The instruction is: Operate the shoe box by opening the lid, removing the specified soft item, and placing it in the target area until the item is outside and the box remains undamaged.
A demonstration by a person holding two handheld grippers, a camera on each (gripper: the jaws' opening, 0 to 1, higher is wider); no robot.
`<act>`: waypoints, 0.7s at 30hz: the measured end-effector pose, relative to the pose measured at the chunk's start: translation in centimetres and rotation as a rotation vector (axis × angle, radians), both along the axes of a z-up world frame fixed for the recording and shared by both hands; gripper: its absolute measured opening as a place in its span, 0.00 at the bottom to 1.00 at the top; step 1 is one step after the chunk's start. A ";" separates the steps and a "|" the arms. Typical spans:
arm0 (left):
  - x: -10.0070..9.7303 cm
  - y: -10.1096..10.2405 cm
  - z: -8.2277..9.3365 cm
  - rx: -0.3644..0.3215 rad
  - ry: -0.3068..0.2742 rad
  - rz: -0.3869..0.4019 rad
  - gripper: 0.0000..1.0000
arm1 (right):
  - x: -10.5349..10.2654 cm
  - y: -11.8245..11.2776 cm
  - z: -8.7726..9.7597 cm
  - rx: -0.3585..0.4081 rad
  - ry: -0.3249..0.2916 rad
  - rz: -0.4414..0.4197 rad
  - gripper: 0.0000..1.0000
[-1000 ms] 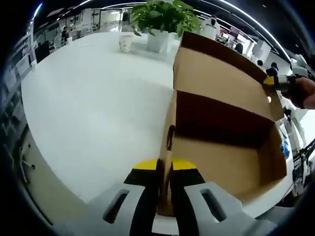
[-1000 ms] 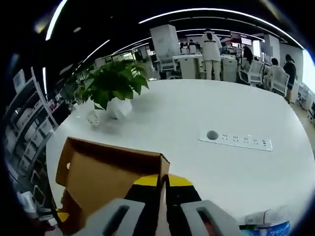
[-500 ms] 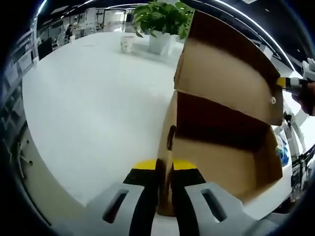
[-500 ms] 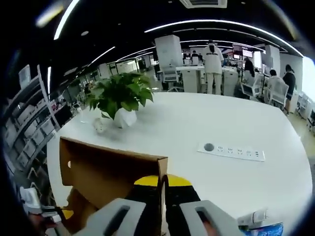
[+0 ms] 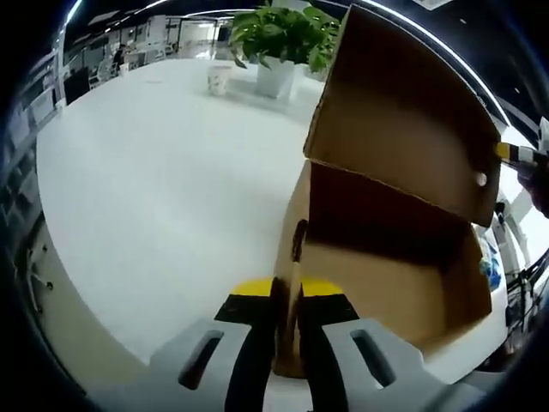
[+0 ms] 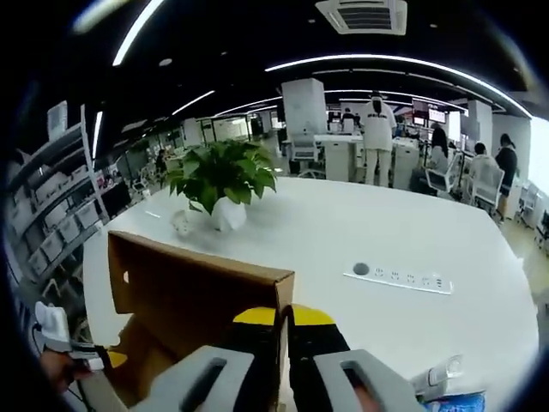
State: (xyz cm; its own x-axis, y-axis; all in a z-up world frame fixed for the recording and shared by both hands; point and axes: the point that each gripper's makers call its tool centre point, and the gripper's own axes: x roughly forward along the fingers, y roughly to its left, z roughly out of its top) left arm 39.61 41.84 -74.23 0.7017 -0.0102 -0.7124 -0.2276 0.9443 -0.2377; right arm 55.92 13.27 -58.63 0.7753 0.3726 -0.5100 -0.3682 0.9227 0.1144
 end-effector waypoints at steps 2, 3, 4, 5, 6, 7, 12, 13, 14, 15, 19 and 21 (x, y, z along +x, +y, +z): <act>0.0 0.0 0.0 0.007 -0.002 -0.001 0.07 | -0.2 0.0 0.2 0.017 -0.008 -0.009 0.00; 0.0 0.0 0.0 0.006 -0.002 0.002 0.07 | -0.4 0.0 0.2 0.013 -0.011 -0.010 0.00; 0.0 0.0 0.0 0.004 -0.001 0.005 0.07 | -0.5 -0.1 0.2 0.011 -0.014 -0.012 0.00; 0.0 0.0 0.0 0.003 0.000 0.006 0.07 | -0.7 -0.1 0.3 0.013 -0.020 -0.014 0.00; 0.0 0.0 0.0 0.003 0.001 0.006 0.07 | -0.9 -0.2 0.3 0.012 -0.023 -0.015 0.00; 0.0 0.0 0.0 0.000 0.002 0.008 0.07 | -1.1 -0.2 0.3 0.011 -0.026 -0.016 0.00; 0.0 0.0 0.0 -0.005 -0.001 -0.001 0.07 | -2.1 -0.7 0.5 0.026 -0.053 -0.035 0.00; 0.0 -0.1 0.0 -0.007 -0.002 0.000 0.07 | -2.2 -0.7 0.5 0.033 -0.057 -0.042 0.00; 0.1 -0.1 0.0 -0.009 -0.003 0.000 0.07 | -2.4 -0.7 0.5 0.035 -0.066 -0.047 0.00; 0.1 -0.1 0.0 -0.008 -0.004 0.000 0.07 | -2.4 -0.7 0.6 0.035 -0.073 -0.049 0.00; 0.1 0.0 -0.1 -0.012 -0.001 0.014 0.07 | -2.8 -0.6 0.9 0.050 -0.087 -0.061 0.00; 0.1 0.0 -0.1 -0.019 0.001 0.022 0.07 | -3.0 -0.5 1.0 0.050 -0.094 -0.060 0.00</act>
